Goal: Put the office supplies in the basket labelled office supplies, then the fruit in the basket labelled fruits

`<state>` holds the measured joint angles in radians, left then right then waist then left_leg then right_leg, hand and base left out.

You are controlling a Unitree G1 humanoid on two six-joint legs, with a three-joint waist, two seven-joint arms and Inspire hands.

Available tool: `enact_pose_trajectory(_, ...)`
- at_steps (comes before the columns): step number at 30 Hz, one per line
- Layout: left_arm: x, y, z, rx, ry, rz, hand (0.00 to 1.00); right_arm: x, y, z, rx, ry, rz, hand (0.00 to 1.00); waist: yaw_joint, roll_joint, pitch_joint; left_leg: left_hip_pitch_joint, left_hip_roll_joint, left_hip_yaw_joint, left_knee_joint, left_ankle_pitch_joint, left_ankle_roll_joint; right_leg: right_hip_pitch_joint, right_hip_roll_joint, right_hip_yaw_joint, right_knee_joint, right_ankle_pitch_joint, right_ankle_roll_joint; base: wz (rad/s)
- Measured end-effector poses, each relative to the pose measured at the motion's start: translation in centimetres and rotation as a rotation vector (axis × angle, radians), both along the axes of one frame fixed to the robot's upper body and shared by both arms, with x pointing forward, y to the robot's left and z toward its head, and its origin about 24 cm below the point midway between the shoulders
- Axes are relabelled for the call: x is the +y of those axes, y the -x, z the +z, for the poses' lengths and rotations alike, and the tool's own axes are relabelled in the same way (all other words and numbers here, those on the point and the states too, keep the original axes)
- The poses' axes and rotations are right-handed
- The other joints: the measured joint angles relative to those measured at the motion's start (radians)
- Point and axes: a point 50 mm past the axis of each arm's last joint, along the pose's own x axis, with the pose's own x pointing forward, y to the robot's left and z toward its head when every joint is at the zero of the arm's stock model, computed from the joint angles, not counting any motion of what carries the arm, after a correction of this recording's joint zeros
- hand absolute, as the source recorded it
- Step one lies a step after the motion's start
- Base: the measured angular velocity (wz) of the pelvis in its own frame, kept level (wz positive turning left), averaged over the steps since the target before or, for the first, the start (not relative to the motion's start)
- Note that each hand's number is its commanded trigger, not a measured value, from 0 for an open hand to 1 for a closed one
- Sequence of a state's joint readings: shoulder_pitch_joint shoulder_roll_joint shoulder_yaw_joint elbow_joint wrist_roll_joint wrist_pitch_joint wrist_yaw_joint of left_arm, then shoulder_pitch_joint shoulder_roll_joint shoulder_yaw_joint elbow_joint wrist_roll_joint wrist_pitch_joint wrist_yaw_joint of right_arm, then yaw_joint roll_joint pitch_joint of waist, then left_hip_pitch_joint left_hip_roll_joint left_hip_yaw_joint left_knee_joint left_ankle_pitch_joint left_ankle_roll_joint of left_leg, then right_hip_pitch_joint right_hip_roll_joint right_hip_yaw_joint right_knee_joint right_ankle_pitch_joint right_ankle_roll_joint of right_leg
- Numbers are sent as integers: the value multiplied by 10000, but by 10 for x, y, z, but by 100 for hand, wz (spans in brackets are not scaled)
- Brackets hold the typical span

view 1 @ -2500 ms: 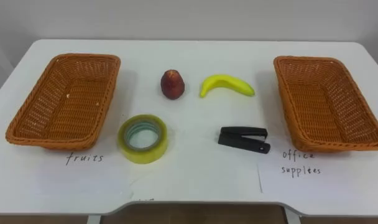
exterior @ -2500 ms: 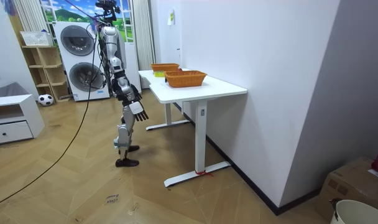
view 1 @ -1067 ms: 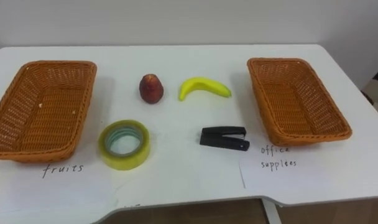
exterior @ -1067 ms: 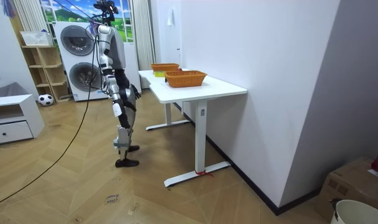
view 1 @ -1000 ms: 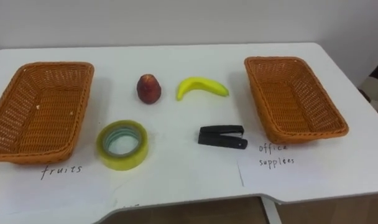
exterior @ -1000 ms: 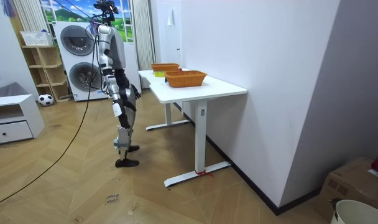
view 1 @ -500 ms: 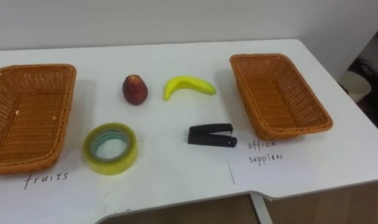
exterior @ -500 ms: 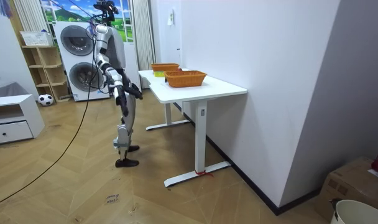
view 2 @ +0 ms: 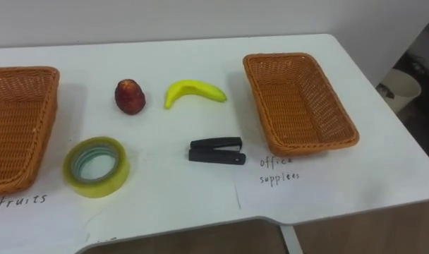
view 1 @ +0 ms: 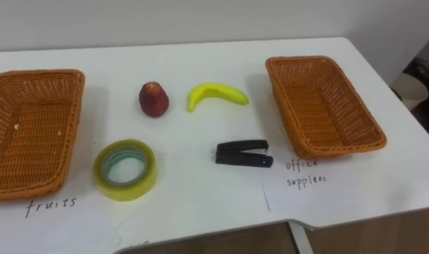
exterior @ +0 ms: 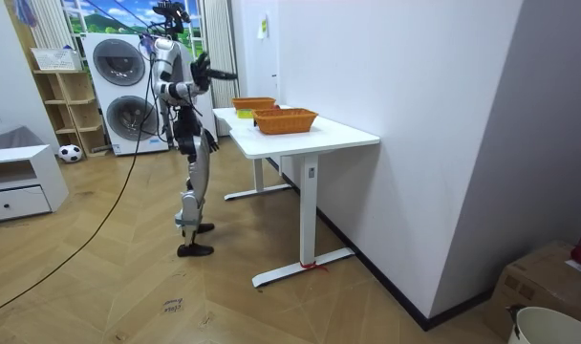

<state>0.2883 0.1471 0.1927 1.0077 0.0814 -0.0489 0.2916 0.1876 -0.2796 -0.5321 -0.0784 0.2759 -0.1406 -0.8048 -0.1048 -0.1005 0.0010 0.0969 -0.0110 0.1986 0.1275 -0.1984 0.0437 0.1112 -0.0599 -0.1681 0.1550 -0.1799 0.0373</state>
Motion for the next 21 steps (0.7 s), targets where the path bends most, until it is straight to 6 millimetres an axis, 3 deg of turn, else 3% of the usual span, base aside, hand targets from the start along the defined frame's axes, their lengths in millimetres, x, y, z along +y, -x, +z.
enact_pose_trajectory(4, -2, -1, -1, 33, 94, -141, 0, 6, -12, 34, -869, 1238, 466, 0, 24, -75, 2, -107, 3, -27, 30, 1, -2, -80, -1, -62, 7, 0, 0, 1)
enact_pose_trajectory(12, -2, -5, -1, -6, 333, -315, 0, 18, -23, 70, -1972, 2338, 1585, 0, 263, -192, 38, -154, 13, -82, 58, 2, -3, -106, -2, -127, 21, 0, 0, 2)
enact_pose_trajectory(16, -1, -6, -1, 123, 176, -719, 0, 35, -36, 91, -2598, 2954, 2803, 0, 297, -278, 93, -175, 16, -101, 65, 2, -3, -117, -6, -284, 21, 1, -1, 0)
enact_pose_trajectory(21, 1, -2, -1, 364, 77, -910, 0, 54, -44, 114, -3372, 3873, 3661, 0, 352, -282, 88, -153, 6, -180, 83, 1, -4, 18, -22, -578, -16, 1, 0, 9)
